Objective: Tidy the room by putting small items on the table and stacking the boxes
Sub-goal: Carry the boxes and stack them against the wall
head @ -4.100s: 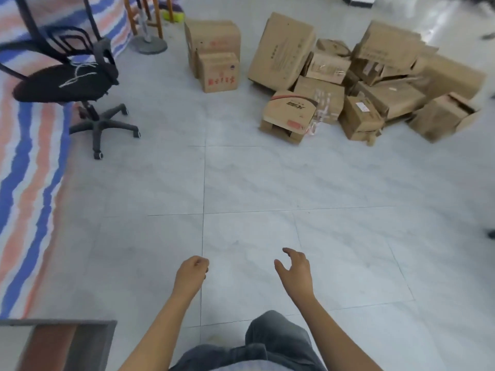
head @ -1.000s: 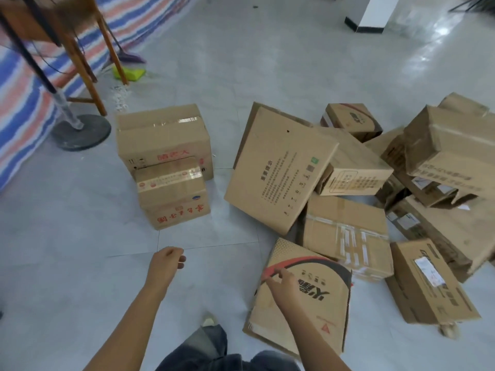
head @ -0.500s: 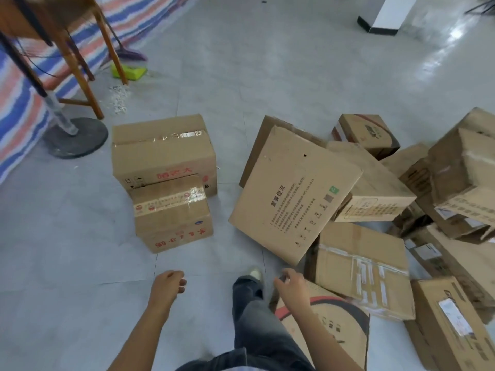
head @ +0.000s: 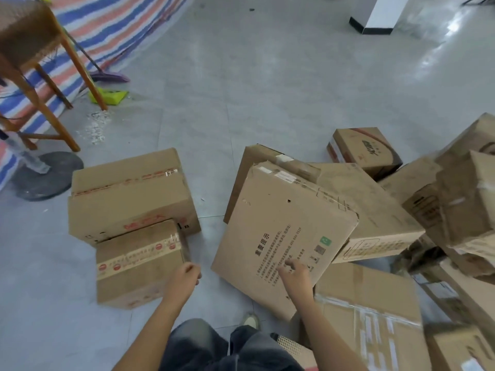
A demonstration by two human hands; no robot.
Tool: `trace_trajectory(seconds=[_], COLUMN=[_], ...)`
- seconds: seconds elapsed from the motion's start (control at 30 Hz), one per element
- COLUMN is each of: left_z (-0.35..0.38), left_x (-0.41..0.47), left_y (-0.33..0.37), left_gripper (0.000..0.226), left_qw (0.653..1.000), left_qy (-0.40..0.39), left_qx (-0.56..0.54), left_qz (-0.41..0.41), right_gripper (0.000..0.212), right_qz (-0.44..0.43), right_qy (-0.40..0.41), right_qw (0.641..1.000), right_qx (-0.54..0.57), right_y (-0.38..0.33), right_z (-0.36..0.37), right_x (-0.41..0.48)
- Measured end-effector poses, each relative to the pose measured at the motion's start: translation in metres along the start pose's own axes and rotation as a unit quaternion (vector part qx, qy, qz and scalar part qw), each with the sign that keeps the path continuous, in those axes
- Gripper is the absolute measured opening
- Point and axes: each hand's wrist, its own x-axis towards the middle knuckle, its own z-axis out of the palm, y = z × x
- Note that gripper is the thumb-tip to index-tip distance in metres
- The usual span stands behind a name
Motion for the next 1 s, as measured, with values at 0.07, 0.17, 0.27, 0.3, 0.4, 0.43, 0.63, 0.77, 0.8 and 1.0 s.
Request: trace_trajectory(seconds=[0.07,0.17,0.27,0.3,0.4,0.43,0.63,0.77,0.8,1.0], left_z=[0.000,-0.003,-0.001,0.000,0.003,0.004,0.010,0.013,0.013,0.003], left_x=[0.011,0.032,0.056,0.066,0.110,0.125,0.192,0.233,0.244,0.302], left_y=[0.008,0.016,0.030,0.037,0.066,0.077,0.123,0.131,0.130,0.103], left_gripper=[0.025,0.026,0.026,0.025,0.023,0.023,0.022,0.031,0.035,0.031], left_qw=[1.000,0.999,0.999,0.999,0.998,0.998,0.991,0.986,0.985,0.980], left_qy=[0.003,0.002,-0.012,-0.018,-0.042,-0.054,-0.108,-0.131,-0.132,-0.111], left_qx=[0.002,-0.003,-0.006,-0.004,0.017,0.027,0.077,0.086,0.084,0.031], left_qz=[-0.006,-0.037,-0.050,-0.051,-0.041,-0.034,-0.019,-0.060,-0.073,-0.160], right_gripper=[0.038,0.041,0.039,0.038,0.038,0.039,0.041,0.042,0.042,0.047], right_qz=[0.006,0.037,0.067,0.075,0.094,0.104,0.091,0.056,0.048,-0.004], right_qy=[-0.017,-0.028,-0.002,0.011,0.042,0.042,0.022,0.006,0.000,0.020], right_qw=[1.000,0.999,0.998,0.997,0.995,0.994,0.992,0.988,0.986,0.952], right_qx=[0.000,-0.006,-0.002,-0.001,-0.006,-0.009,-0.081,-0.142,-0.157,-0.307], right_y=[0.004,0.005,0.000,-0.004,-0.024,-0.034,-0.106,-0.156,-0.166,-0.204], right_z=[0.003,0.003,-0.004,-0.007,-0.012,-0.014,-0.010,-0.002,0.003,0.045], right_x=[0.007,0.016,0.030,0.034,0.054,0.060,0.113,0.163,0.175,0.253])
